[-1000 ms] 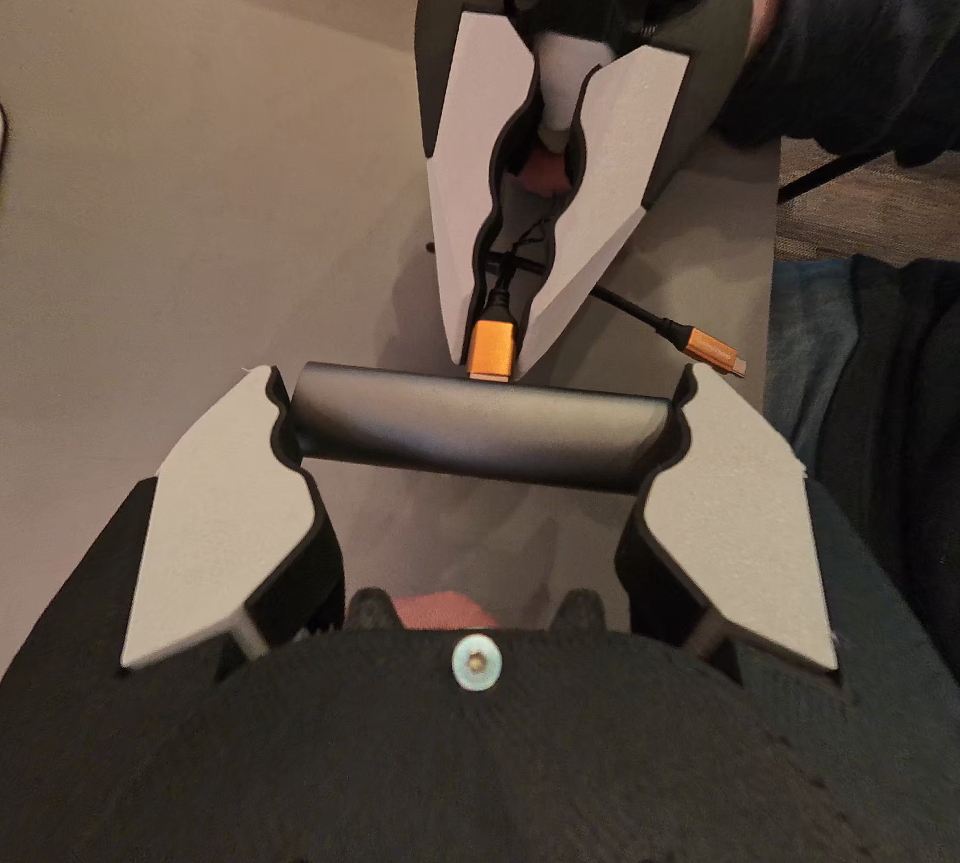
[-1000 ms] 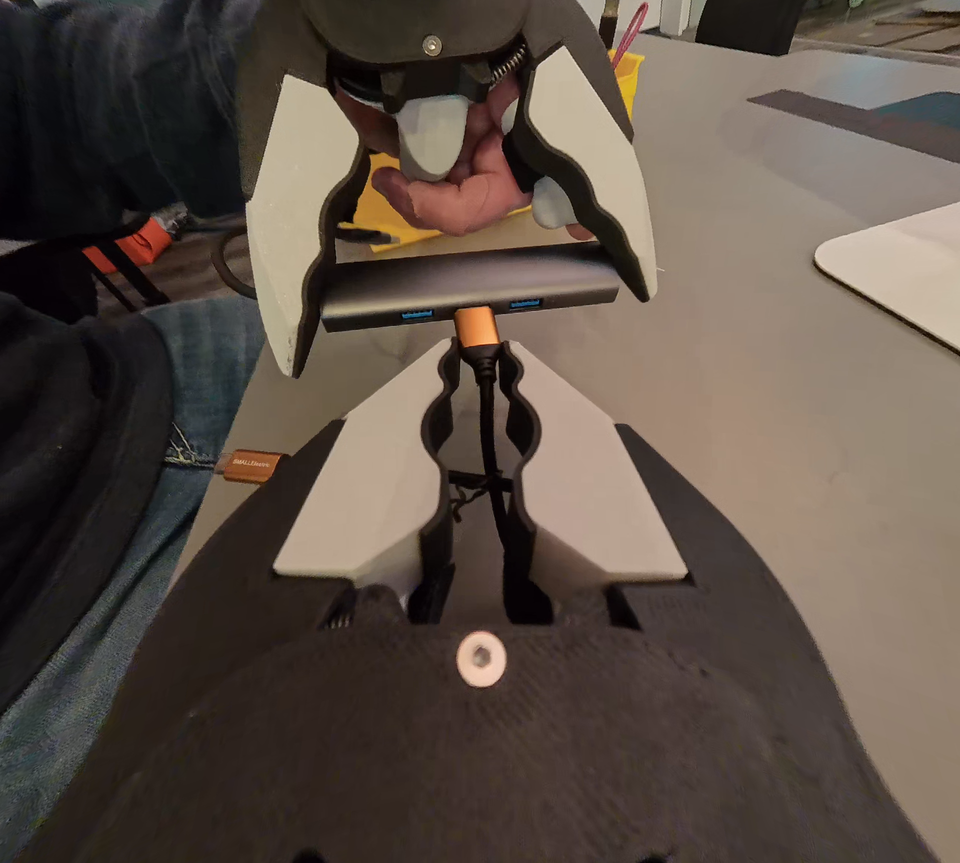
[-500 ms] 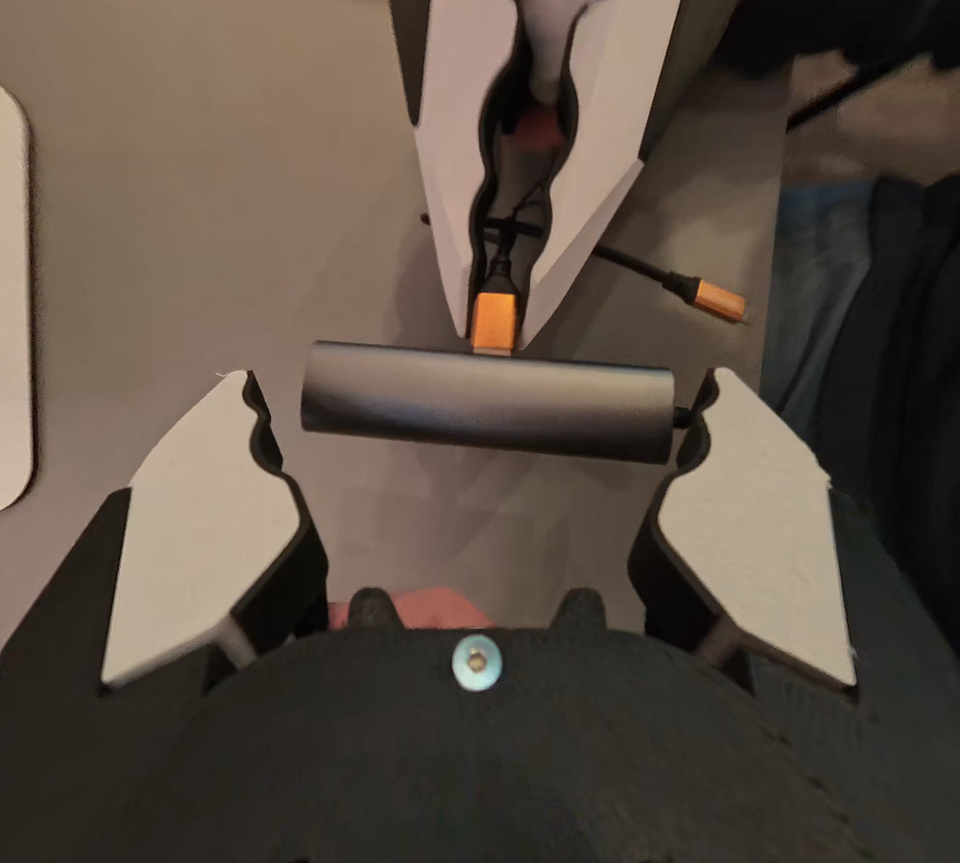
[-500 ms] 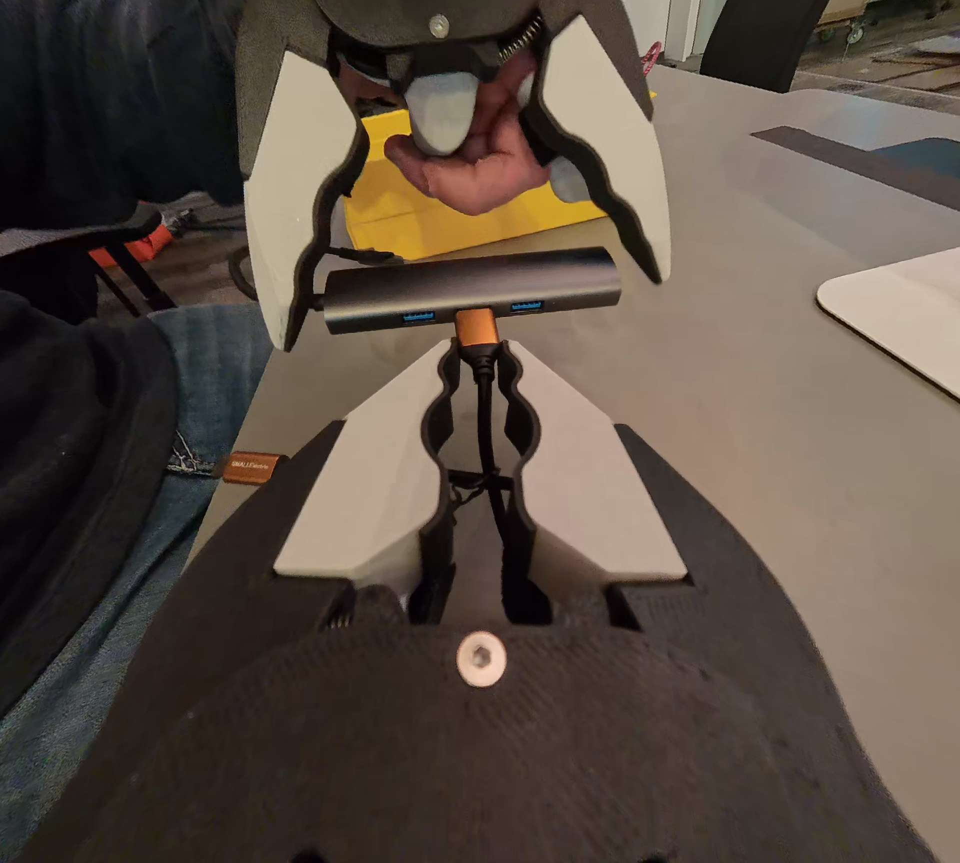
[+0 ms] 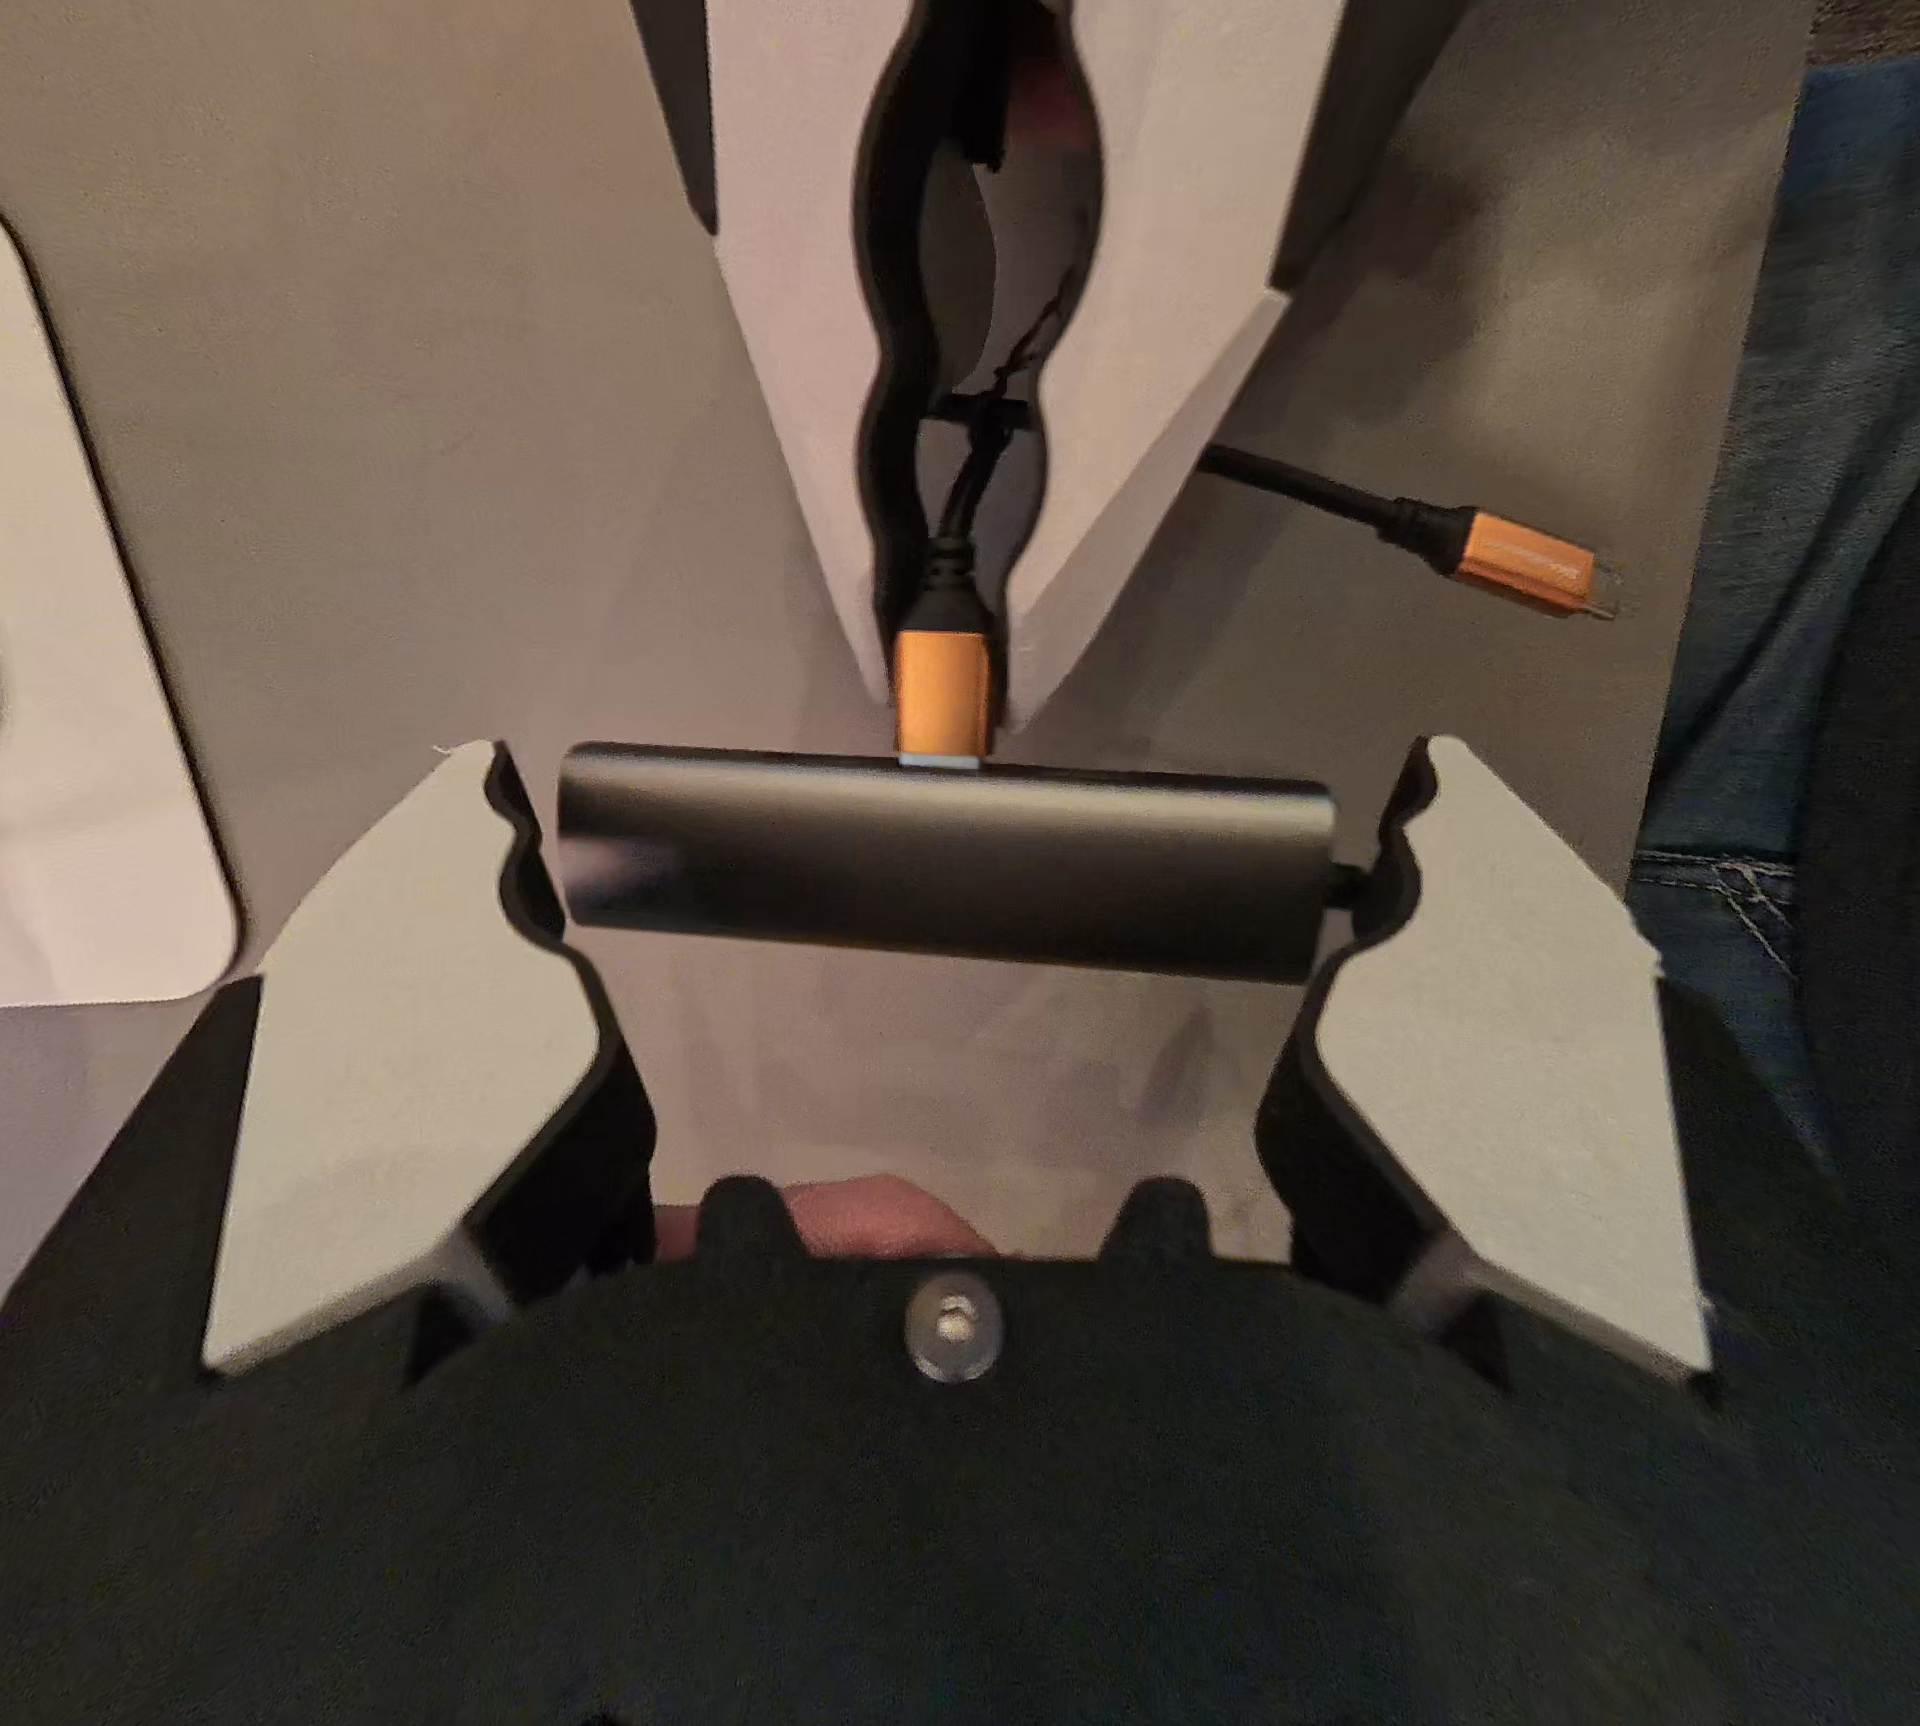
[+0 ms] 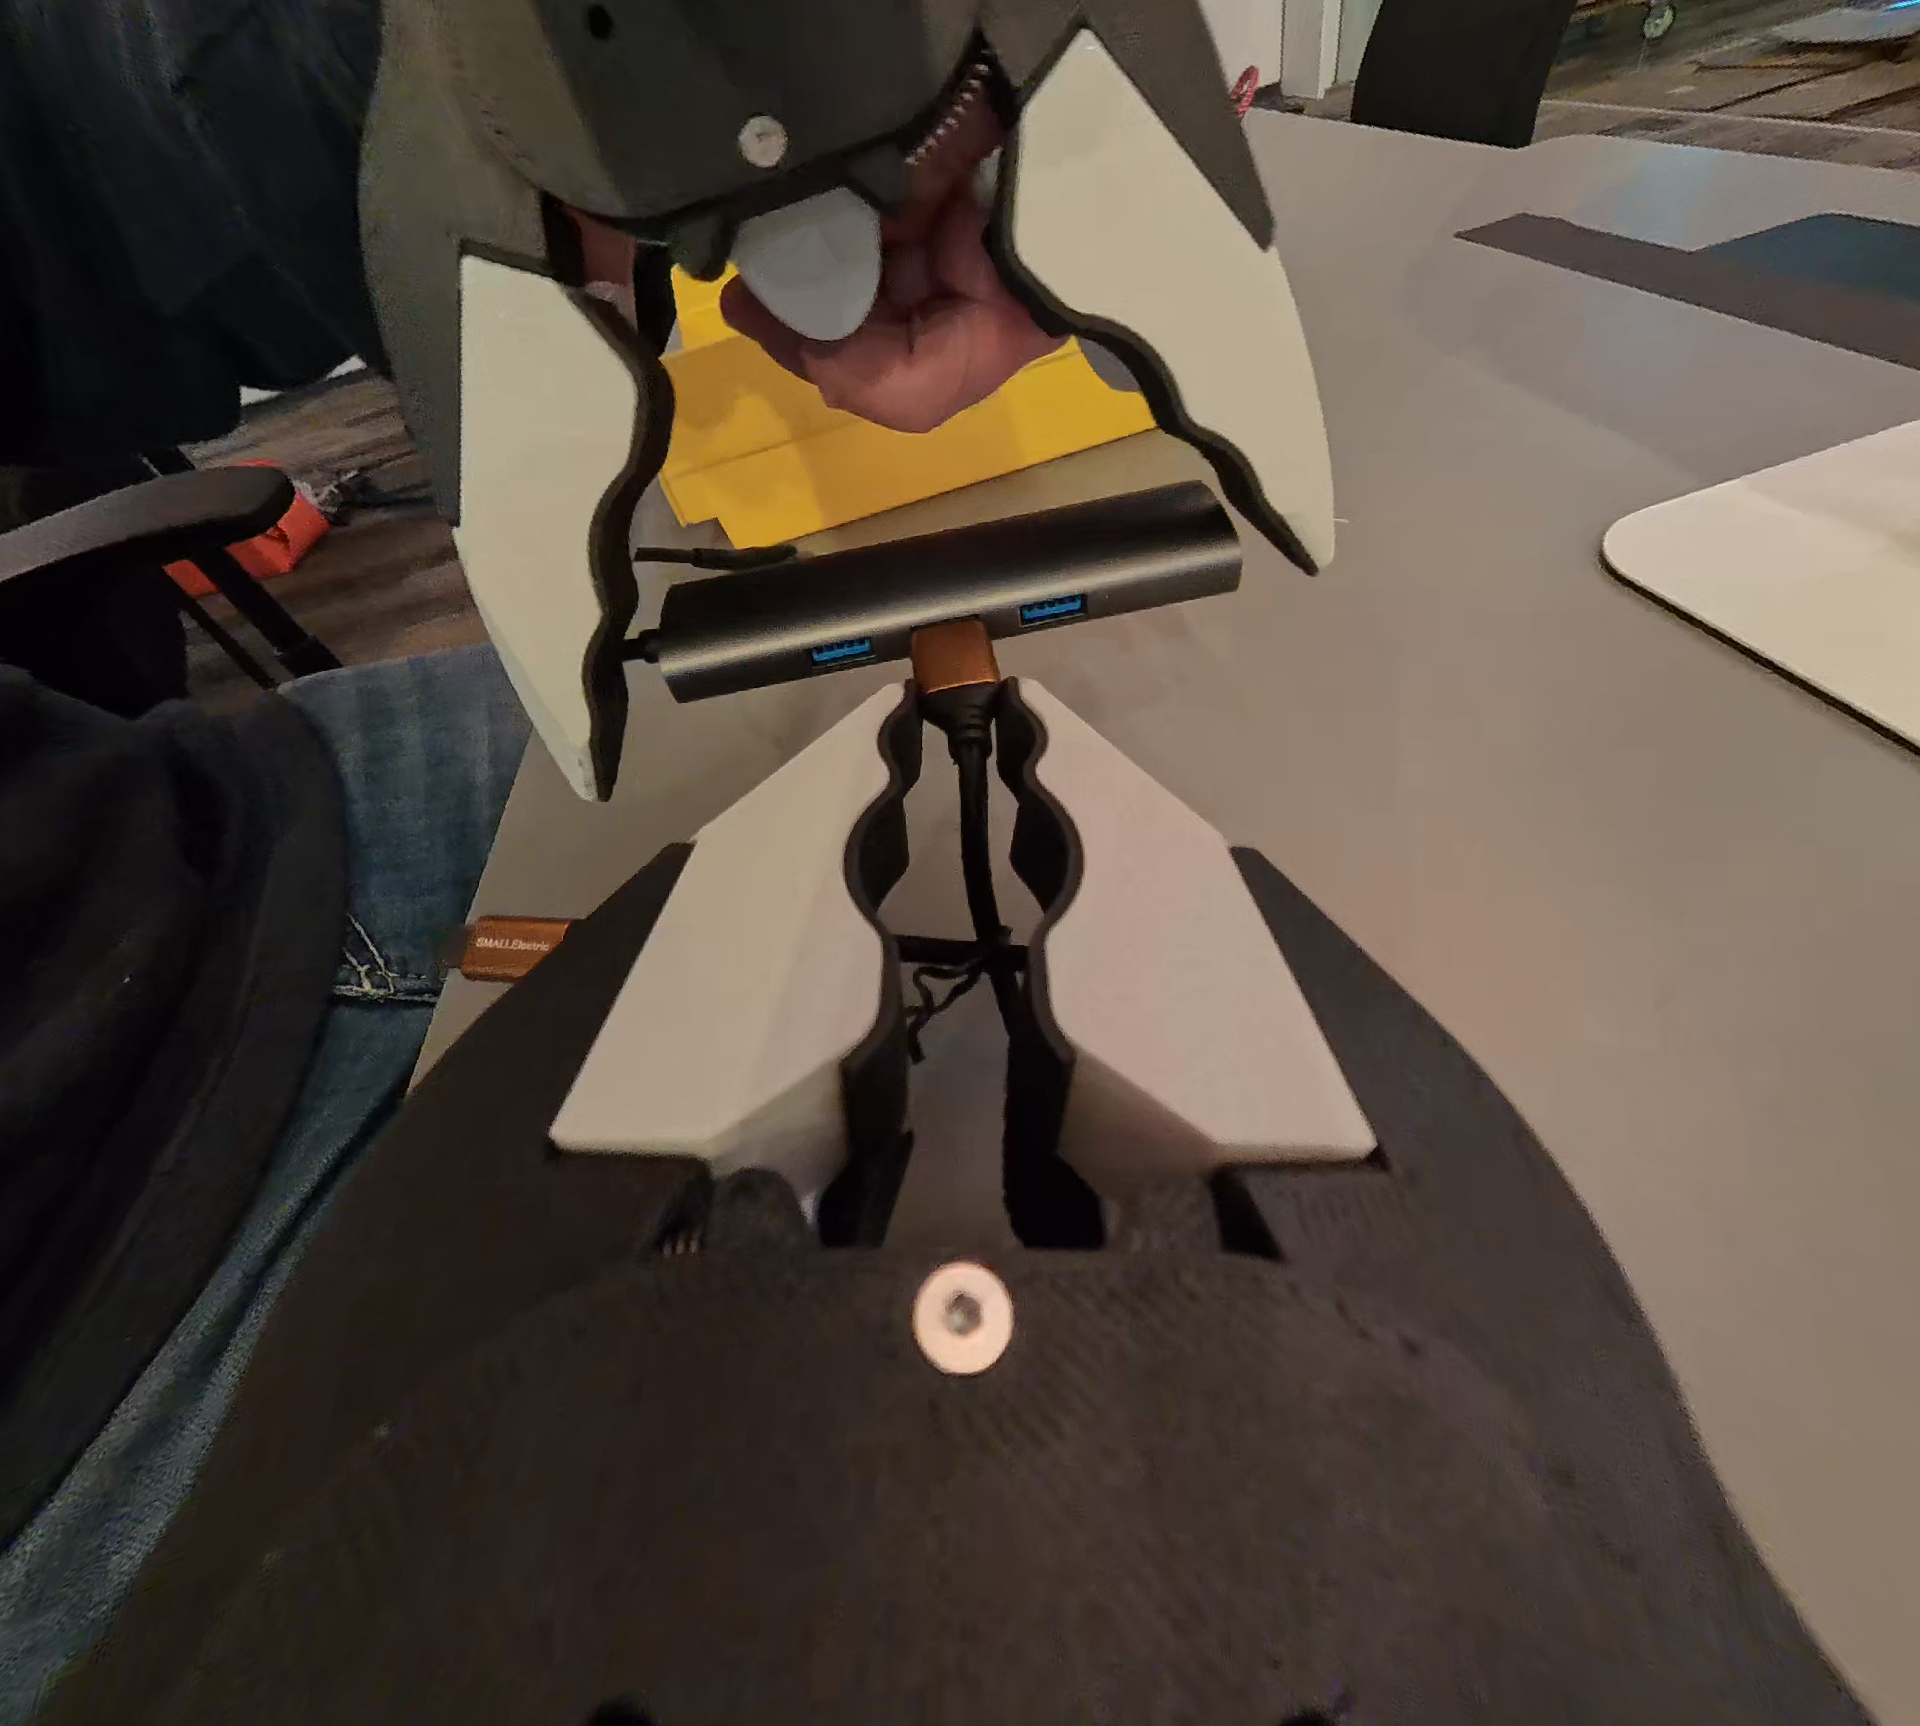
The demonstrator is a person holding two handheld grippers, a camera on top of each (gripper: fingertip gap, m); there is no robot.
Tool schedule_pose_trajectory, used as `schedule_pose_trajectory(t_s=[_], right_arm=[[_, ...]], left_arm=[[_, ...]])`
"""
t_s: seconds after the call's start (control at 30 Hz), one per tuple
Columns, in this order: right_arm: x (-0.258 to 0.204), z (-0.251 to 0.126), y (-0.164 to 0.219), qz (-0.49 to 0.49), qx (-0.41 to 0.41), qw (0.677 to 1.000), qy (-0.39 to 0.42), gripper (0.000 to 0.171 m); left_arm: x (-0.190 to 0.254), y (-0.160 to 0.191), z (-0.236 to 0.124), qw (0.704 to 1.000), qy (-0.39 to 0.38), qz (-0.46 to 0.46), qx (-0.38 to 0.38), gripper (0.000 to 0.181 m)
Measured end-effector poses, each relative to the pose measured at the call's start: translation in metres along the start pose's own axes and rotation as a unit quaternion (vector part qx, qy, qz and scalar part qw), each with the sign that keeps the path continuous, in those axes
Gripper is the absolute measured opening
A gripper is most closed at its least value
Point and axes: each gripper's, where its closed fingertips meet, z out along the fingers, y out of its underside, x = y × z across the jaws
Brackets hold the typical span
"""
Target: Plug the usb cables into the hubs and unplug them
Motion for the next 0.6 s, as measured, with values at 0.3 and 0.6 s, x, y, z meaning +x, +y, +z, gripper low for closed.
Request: schedule_pose_trajectory(t_s=[0.3,0.6], right_arm=[[0.001,0.0,0.001,0.001,0.001,1.0,0.007,0.011],[0.003,-0.006,-0.008,0.005,0.034,0.999,-0.001,0.012]], left_arm=[[-0.002,0.01,0.013,0.999,-0.012,0.021,-0.048,0.144],[-0.004,-0.003,0.005,1.0,0.016,-0.012,-0.004,0.14]])
